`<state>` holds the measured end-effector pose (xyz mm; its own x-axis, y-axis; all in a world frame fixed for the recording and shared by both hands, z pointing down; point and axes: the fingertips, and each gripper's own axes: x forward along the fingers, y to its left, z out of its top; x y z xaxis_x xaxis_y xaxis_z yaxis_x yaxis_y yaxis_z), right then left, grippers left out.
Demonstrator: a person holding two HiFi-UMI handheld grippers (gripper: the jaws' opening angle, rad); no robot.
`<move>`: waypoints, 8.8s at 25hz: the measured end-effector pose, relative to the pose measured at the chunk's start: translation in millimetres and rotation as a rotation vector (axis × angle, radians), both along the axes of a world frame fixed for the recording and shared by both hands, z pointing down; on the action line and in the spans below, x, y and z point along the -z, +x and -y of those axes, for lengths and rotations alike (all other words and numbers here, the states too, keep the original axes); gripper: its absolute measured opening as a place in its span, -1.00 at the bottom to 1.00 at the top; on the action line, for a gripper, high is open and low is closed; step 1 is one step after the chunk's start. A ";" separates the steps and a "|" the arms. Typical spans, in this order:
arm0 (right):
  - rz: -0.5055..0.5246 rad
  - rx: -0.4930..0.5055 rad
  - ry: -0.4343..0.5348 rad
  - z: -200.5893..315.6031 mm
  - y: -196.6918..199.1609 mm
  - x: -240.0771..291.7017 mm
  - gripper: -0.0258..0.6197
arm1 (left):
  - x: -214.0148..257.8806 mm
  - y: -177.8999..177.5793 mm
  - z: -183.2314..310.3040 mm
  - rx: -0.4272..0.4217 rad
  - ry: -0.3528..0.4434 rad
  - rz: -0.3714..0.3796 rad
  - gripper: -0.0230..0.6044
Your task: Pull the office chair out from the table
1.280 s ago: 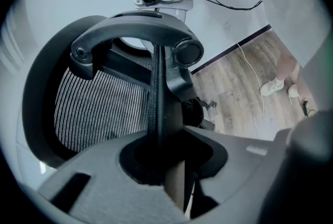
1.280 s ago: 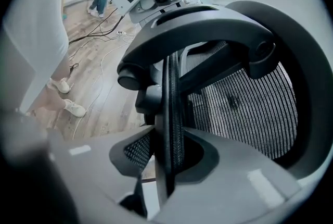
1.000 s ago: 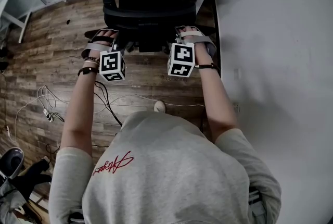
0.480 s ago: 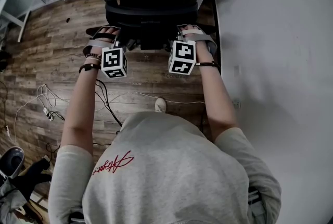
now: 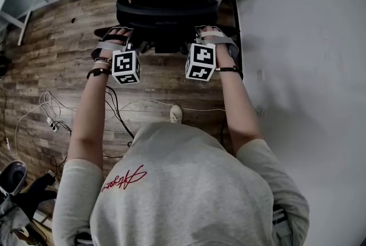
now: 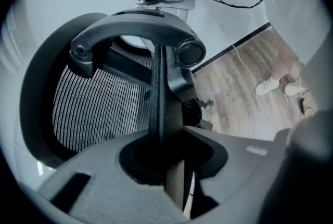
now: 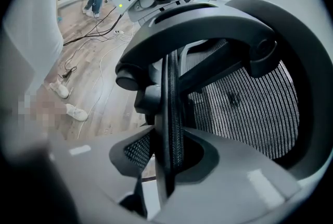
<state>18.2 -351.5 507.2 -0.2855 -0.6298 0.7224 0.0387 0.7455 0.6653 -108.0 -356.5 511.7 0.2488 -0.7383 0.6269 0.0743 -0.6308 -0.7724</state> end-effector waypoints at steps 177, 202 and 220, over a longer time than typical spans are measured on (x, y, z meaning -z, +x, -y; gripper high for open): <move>-0.013 -0.102 0.003 -309.9 3.8 -11.4 -0.62 | -6.0 2.2 -298.8 -0.088 0.019 0.009 -0.63; -0.013 -0.086 -0.004 -351.5 18.6 -12.1 -0.62 | -10.0 17.3 -343.8 -0.074 -0.002 0.004 -0.63; -0.006 -0.067 0.015 -376.7 19.0 -5.1 -0.62 | -5.9 20.7 -370.6 -0.061 0.002 -0.001 -0.63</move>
